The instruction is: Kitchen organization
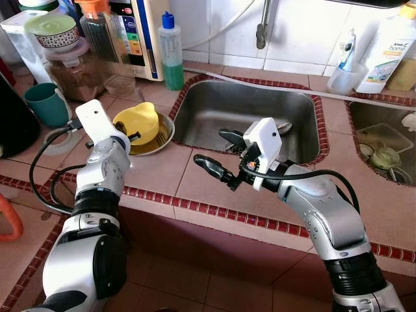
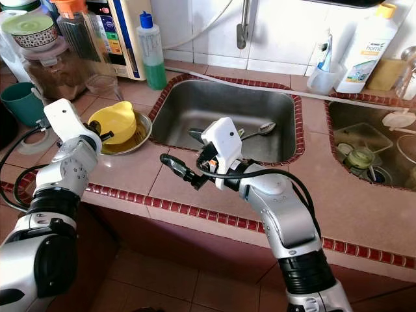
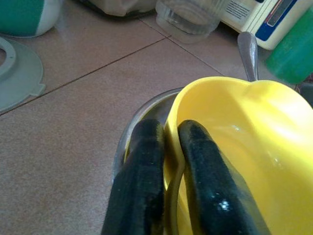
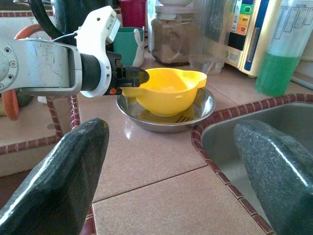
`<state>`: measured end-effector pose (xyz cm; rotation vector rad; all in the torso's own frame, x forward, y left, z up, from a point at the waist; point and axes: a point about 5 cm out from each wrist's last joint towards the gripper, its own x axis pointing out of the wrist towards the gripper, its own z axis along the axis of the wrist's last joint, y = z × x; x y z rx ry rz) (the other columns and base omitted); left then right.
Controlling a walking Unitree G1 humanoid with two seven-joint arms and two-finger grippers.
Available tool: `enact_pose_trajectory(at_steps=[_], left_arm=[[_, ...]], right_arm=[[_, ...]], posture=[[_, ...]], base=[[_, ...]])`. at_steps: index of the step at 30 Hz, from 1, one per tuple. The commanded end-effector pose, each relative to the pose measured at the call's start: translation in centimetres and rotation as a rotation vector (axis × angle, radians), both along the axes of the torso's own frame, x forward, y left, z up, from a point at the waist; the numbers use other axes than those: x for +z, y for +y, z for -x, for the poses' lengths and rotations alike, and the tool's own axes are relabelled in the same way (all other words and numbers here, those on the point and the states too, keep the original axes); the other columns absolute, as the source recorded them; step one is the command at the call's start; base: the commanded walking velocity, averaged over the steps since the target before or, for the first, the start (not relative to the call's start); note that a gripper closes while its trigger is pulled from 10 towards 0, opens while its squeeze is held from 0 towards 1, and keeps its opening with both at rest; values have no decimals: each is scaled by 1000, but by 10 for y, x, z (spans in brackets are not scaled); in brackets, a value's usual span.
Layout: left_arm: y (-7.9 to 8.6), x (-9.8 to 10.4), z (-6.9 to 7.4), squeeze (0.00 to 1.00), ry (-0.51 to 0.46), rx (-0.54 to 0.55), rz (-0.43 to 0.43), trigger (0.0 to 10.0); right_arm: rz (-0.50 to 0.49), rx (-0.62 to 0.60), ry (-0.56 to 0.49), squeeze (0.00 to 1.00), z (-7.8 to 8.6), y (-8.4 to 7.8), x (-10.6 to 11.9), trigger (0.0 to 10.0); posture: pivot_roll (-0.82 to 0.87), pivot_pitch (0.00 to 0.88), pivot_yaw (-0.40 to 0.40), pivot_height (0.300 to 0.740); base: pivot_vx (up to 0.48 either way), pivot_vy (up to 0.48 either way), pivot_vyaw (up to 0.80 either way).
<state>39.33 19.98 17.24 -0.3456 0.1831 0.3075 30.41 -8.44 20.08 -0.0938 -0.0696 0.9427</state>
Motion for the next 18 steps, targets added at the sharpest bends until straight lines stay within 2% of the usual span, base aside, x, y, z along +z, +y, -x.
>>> enact_pose_trajectory(at_steps=[1,8,13,18], left_arm=[[1,5,0,0,-28,8,-22,0],[0,4,2,0,-29,6,-33,0],[-2,3,3,0,-33,5,1,0],[-4,9,3,0,-94,-11,-13,0]], right_arm=[[8,4,-13,0,-1,0,2,10000],[5,-3,-9,0,-1,-1,2,10000],[4,-4,-10,0,-1,-1,2,10000],[0,-13,-6,0,-3,-1,1,10000]], posture=[[-31,73,58,740],[-33,77,60,740],[-32,78,59,740],[-30,80,59,740]], base=[[0,0,0],[0,0,0],[0,0,0],[0,0,0]])
